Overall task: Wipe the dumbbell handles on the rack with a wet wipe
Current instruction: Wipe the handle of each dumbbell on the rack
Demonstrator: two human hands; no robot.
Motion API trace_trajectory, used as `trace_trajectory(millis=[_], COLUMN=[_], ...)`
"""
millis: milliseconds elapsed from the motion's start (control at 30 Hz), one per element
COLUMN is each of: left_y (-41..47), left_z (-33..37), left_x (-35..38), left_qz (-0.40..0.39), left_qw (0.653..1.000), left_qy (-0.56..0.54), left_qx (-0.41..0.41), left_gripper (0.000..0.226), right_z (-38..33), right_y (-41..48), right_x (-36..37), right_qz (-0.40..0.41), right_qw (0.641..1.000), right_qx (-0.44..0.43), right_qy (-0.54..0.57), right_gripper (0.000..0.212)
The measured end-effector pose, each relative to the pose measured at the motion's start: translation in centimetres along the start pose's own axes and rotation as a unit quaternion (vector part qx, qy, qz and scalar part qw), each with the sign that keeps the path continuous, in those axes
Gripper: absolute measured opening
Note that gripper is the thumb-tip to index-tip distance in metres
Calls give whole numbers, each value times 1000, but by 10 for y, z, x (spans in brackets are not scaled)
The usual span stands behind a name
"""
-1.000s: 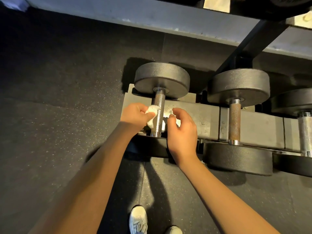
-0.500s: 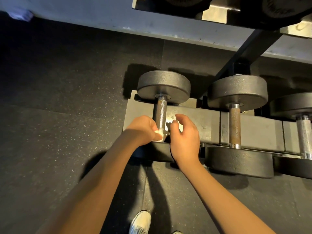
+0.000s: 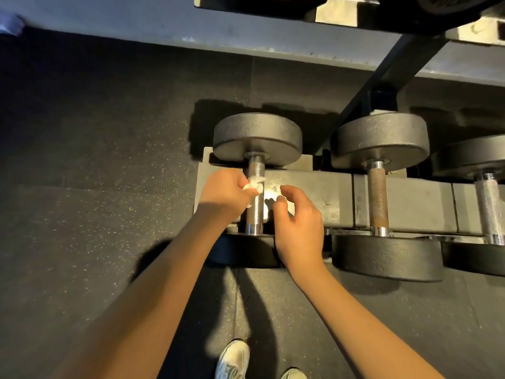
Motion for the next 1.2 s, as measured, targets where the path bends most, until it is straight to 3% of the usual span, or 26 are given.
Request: trace_trajectory(millis=[100,233,333,467,567,700,767,1000,1133,1200], left_y=[-7,4,3,-13,-20,-10,-10,-24,-9,-7], left_z=[-3,7,6,-8,-12,-9,-9,-16,-19,-18], left_x=[0,-18,-8,4,6,-6,-2,12,-6,-2], left_qz=[-81,41,45,-49,-126,-10,-2,-160,3,29], left_qw=[996,998,997,998,991,998,997,985,995,993], left_qy=[42,-38,-61,-25,34,-61,-69,24,-81,-107], left_qx=[-7,19,10,-16,-23,-29,-35,-51,-52,-50], left_gripper=[21,11,13,23,17,16,25,14,14,22], right_z=[0,-1,-1,-2,-2,-2,-2,-5,-5,-5], right_y=[-1,-2,-2,-2,-3,-3,-2,-4,-4,-4], right_x=[-1,-1,-1,0,0,-2,-1,-2,-2,-2], right_qz=[2,1,2,12,12,10,7,16,13,13], right_qw=[1000,1000,1000,1000,1000,1000,1000,1000,1000,1000], right_qx=[2,1,-6,-13,-13,-18,-18,-21,-22,-24], right_qy=[3,3,0,3,3,2,-1,4,3,2], right_gripper=[29,29,29,38,39,29,28,45,42,45])
Point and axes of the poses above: each hand's wrist, its own y-axis towards the middle knuckle, its own x-axis out of the palm, z = x × y, the point moved 7 cm from there along y, towards the middle knuckle
